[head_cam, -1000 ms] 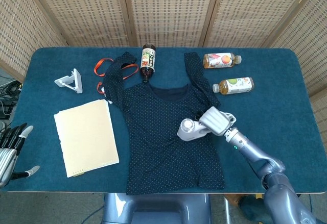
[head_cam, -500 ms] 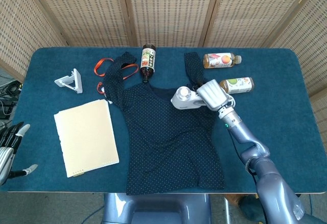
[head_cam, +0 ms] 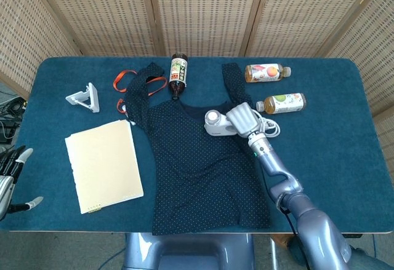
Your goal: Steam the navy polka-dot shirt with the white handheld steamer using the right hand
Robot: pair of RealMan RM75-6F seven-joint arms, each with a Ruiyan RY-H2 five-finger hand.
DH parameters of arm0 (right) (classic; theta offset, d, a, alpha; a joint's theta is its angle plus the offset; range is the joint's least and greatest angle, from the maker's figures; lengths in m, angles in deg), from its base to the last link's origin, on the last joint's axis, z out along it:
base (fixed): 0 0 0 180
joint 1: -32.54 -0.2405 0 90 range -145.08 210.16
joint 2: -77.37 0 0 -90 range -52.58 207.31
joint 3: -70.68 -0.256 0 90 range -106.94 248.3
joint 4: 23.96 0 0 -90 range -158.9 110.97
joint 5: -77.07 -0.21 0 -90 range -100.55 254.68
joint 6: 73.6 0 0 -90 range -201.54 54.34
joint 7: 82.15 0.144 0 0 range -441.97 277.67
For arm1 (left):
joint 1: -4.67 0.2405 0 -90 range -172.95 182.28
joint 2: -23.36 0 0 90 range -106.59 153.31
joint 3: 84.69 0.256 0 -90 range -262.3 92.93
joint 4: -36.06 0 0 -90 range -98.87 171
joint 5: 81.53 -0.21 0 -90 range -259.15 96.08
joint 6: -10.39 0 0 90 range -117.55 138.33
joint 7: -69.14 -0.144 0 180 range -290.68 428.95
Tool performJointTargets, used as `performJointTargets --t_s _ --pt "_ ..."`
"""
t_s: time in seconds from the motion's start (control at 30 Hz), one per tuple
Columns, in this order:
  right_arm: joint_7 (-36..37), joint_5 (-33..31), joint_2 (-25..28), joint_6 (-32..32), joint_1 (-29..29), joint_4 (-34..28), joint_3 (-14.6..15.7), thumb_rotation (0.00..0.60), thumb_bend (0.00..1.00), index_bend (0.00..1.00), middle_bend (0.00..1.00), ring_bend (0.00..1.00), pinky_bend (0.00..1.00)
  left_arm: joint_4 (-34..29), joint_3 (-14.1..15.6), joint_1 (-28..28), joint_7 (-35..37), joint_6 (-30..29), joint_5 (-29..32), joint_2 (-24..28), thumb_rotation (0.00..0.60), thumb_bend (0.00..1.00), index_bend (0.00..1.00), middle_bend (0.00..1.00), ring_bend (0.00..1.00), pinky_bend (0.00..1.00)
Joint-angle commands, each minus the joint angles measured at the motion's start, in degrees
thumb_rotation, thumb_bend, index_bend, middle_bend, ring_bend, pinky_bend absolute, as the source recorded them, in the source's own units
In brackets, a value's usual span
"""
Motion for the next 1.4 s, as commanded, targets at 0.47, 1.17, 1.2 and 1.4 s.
performJointTargets --t_s 0.47,1.17,1.2,1.4 --pt "6.3 3.3 2.7 -0.1 1.2 -9.0 3.9 0.6 1.0 0.61 0.57 0.68 1.0 0.3 0.2 0.0 1.1 0.1 -0.3 0.3 0.6 0.0 0.0 0.0 0.0 0.0" --pt "15.2 16.2 7.6 -13.7 4.9 -20.4 14.6 0.6 1.0 0.61 0.57 0.68 1.0 0.2 0.6 0.2 0.8 -0.4 -1.6 0.2 0.6 0.0 0.0 0.0 0.0 0.0" --pt "15.0 16.7 7.7 -14.3 5.0 -20.7 14.9 0.6 1.0 0.61 0.57 0.68 1.0 0.1 0.6 0.2 0.8 -0.4 -1.6 0.1 0.6 0.0 0.0 0.0 0.0 0.0" --pt "13.9 16.5 7.4 -14.2 5.2 -19.4 14.4 0.6 1.0 0.61 0.57 0.68 1.0 0.0 0.6 0.3 0.7 -0.7 -1.7 0.2 0.6 0.0 0.0 0.0 0.0 0.0"
